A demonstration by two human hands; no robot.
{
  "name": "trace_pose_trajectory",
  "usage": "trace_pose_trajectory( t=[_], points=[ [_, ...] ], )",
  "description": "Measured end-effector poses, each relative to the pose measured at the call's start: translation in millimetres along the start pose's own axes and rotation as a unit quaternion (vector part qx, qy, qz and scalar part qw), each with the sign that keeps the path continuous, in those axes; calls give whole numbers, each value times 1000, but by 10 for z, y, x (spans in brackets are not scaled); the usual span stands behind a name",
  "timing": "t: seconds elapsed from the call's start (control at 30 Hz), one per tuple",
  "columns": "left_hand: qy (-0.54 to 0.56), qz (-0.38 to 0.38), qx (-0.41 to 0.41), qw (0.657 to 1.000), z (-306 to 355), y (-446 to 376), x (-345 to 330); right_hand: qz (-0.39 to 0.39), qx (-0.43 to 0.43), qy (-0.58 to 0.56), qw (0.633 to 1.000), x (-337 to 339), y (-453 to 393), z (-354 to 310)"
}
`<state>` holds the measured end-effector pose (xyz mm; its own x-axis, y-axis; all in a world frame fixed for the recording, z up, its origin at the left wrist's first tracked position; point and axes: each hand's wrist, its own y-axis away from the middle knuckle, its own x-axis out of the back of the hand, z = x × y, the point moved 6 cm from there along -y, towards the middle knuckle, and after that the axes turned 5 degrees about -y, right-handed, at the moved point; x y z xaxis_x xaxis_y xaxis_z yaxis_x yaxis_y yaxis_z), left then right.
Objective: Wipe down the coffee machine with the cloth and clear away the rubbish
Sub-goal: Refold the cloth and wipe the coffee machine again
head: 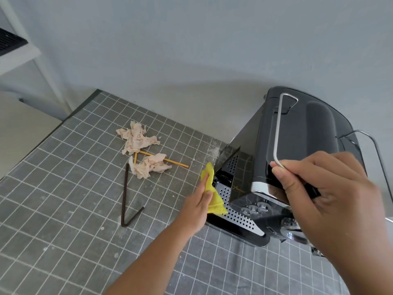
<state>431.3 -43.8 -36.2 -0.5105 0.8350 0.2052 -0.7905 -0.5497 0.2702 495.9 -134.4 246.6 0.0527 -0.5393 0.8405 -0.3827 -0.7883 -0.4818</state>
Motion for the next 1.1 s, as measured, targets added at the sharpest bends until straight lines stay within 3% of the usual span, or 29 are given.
trace_pose_trajectory(
  t=[0.23, 0.37, 0.47, 0.57, 0.83, 0.97, 1.1],
  points=[
    [180, 5, 7, 984, 534, -563, 83, 0, 2, -5, 1000, 5, -7, -1],
    [252, 7, -68, 965, 823, -530, 170, 0, 1, 2, 1000, 0, -4, -10],
    [269, 7, -160, 950, 1267, -423, 277, 2, 2, 0, 1000, -2, -6, -10],
    [252, -2, -193, 948, 1482, -410, 318, 1, 1, -5, 1000, 1, -4, -7],
    [208, 1, -119, 971, 1190, -526, 337, 3, -5, -1, 1000, 1, 1, 4],
    [273, 1, -177, 946, 1527, -100, 387, 1, -6, 1, 1000, -7, 10, 12],
    [265, 15, -238, 934, 1522, 462, 357, -5, -2, -2, 1000, 4, 3, 11]
  ],
)
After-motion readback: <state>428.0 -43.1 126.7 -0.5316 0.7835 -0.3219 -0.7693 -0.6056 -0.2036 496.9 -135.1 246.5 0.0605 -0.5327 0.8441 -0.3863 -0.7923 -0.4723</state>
